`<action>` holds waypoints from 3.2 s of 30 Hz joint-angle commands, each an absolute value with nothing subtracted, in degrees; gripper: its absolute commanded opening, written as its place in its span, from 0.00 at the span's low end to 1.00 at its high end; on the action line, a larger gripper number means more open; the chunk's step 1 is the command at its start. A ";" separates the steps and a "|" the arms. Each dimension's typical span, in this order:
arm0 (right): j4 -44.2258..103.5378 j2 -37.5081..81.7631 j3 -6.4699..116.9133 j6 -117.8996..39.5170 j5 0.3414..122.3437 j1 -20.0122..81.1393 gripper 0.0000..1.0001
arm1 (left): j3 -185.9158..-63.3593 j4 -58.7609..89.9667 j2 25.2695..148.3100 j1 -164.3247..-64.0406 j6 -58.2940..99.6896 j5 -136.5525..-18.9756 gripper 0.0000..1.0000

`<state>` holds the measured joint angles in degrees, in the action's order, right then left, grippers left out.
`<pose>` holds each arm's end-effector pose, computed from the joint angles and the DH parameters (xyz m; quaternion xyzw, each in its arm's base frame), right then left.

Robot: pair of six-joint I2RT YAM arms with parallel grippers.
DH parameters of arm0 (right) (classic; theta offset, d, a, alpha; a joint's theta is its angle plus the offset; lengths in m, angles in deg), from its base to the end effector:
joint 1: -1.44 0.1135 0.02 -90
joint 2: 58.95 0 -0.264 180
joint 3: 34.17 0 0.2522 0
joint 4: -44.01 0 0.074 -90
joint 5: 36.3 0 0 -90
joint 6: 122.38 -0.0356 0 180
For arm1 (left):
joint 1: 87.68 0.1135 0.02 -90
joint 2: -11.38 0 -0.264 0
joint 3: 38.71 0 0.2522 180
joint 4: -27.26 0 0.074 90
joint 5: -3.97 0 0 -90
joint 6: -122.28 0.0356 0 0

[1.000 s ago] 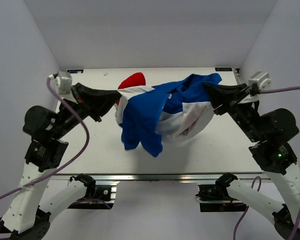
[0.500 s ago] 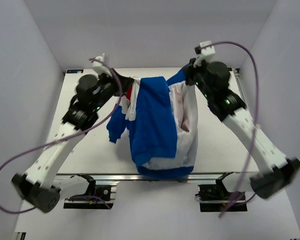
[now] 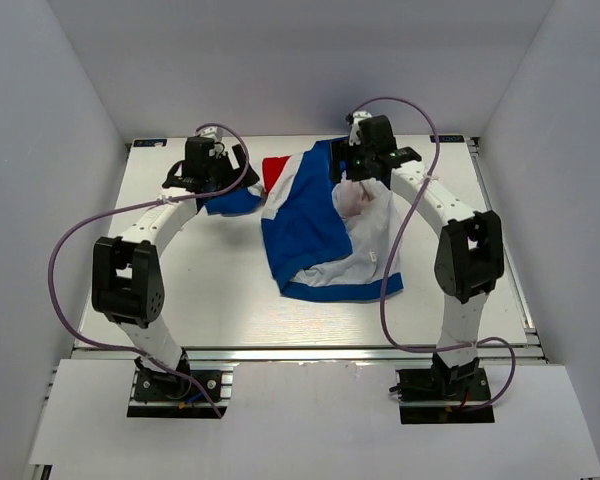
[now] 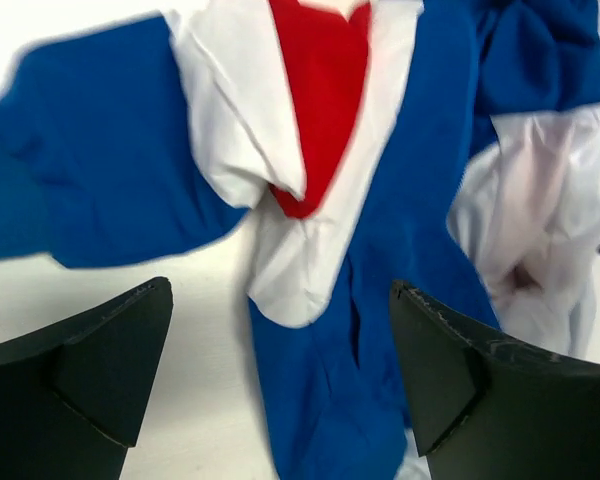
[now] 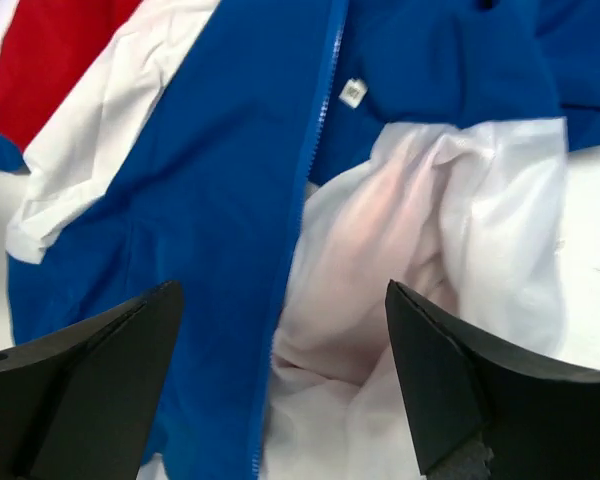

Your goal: Zip up the jacket

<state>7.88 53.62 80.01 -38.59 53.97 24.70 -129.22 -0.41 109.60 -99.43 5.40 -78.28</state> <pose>0.4260 0.1833 0.3023 -0.1323 0.8751 0.1204 0.4496 0.3875 -0.0855 0.2777 -0.0860 0.8829 -0.2081 0.4121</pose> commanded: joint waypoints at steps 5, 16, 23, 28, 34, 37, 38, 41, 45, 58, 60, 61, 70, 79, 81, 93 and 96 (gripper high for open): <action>11.17 34.00 59.43 -50.90 58.89 18.50 0.88 | -124.48 2.77 100.09 -101.21 5.39 -64.24 0.98; 7.22 17.69 31.19 -60.06 58.79 4.87 0.89 | -114.09 5.31 100.85 -114.31 0.29 -61.69 0.98; 10.03 17.95 21.17 -61.38 59.68 4.78 0.88 | -108.90 6.82 105.95 -114.84 -1.47 -59.48 0.98; 14.60 20.41 17.92 -62.70 63.63 4.78 0.76 | -105.38 6.56 107.62 -114.84 -1.56 -61.05 0.98; 16.62 22.61 17.29 -62.52 66.80 4.86 0.35 | -104.85 0.94 106.75 -114.75 -0.77 -69.48 0.98; 16.37 21.38 18.25 -62.00 66.18 4.87 0.00 | -102.92 0.84 103.94 -114.49 -0.59 -71.43 0.98; 15.93 19.90 20.00 -61.73 66.01 4.95 0.00 | -102.48 0.84 103.15 -114.23 -0.68 -71.52 0.98; 12.16 15.85 24.22 -59.11 62.33 7.05 0.00 | -101.60 0.93 99.81 -114.23 -0.59 -71.61 0.98; 3.81 13.56 37.64 -53.74 42.70 22.21 0.00 | -100.90 0.84 95.42 -114.23 -1.03 -71.52 0.98; 4.05 34.99 46.56 -45.65 36.03 51.00 0.39 | -102.75 -19.81 77.75 -114.23 -7.62 -93.75 0.98; 4.85 34.57 46.04 -46.00 36.65 51.45 0.51 | -101.69 -19.73 76.25 -114.14 -7.71 -93.32 0.98; 6.50 32.56 45.51 -46.17 37.09 51.36 0.54 | -101.25 -19.38 75.90 -114.23 -7.71 -92.89 0.98; 9.51 16.81 38.21 -49.59 43.84 48.82 0.80 | -101.86 -13.84 80.37 -114.14 -5.17 -86.03 0.98; 13.37 18.47 35.84 -52.68 60.87 34.51 0.82 | -103.88 -4.26 90.03 -114.14 -4.20 -72.59 0.98; 15.30 21.62 36.19 -51.63 63.97 33.00 0.80 | -103.88 -1.80 91.80 -114.23 -4.29 -70.31 0.98; 20.41 37.72 40.15 -49.60 68.29 32.29 0.51 | -105.02 4.71 100.67 -114.40 -3.85 -64.75 0.98; 19.53 35.54 38.83 -50.30 67.24 32.29 0.12 | -106.34 3.66 102.87 -114.40 -2.80 -65.72 0.98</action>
